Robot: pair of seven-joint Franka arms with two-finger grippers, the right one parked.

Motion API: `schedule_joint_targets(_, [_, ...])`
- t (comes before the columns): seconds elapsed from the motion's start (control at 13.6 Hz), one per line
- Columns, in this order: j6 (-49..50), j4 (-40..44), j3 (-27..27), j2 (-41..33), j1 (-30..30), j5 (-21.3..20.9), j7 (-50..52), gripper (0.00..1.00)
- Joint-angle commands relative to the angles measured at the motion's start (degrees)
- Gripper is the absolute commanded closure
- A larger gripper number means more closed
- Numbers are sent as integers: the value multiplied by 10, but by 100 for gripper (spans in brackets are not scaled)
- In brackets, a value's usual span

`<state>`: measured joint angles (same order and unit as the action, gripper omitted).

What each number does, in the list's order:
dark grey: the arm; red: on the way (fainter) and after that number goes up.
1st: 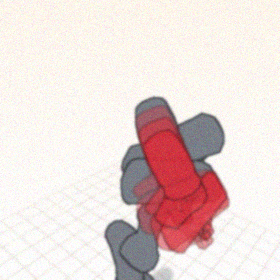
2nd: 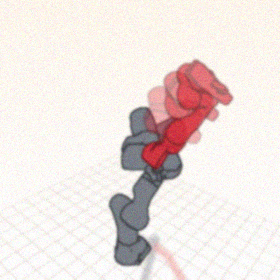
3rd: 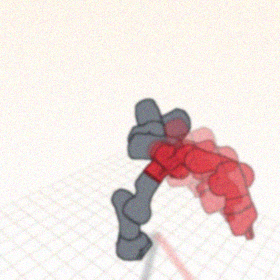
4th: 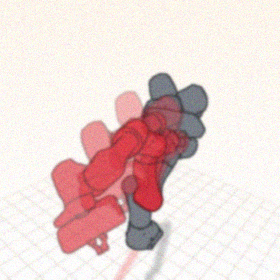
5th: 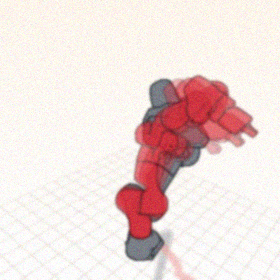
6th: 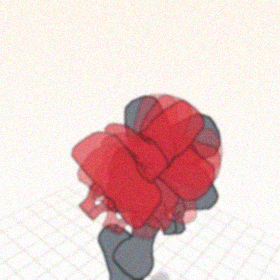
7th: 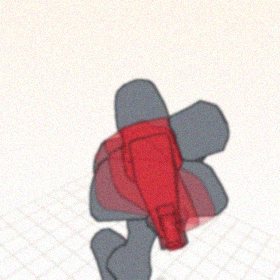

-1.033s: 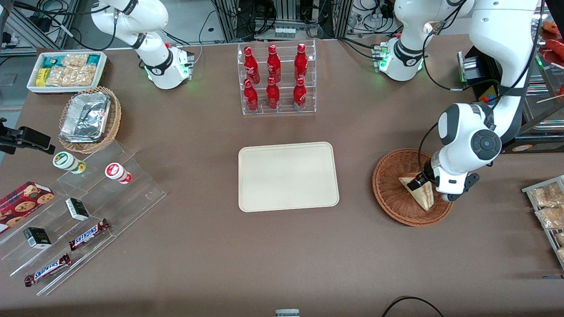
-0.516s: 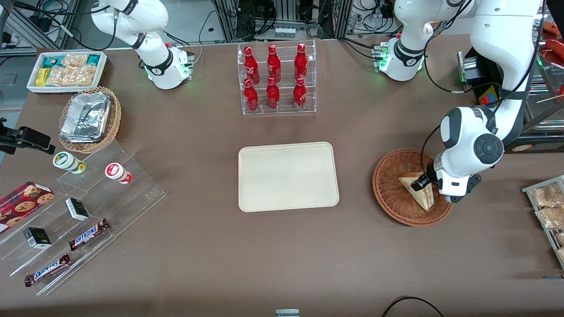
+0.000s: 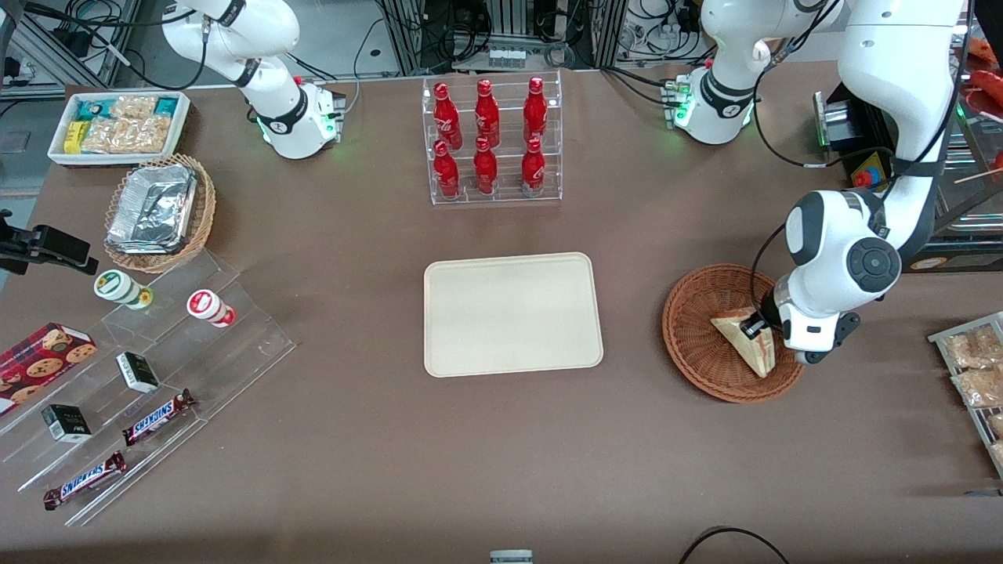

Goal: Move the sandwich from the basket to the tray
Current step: 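Close the left gripper on the sandwich and lift it from the basket, then carry the sandwich over the cream tray and lower it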

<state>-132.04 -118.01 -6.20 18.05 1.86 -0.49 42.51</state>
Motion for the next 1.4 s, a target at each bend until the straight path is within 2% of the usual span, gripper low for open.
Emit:
schedule_joint_targets(0.0, [82, 42, -7, -33, -2, 0, 6, 100])
schedule_joint_targets(0.3, [185, 115, -37, -31, -13, 1, -1, 100])
schedule_joint_targets(0.59, [211, 146, -129, -22, -20, -4, -25, 100])
schedule_joint_targets(0.81, [209, 167, -144, 14, -82, -4, -19, 100])
schedule_joint_targets(1.03, [210, 248, -143, 95, -162, -9, 24, 100])
schedule_joint_targets(1.33, [206, 333, -141, 187, -249, -56, 124, 100])
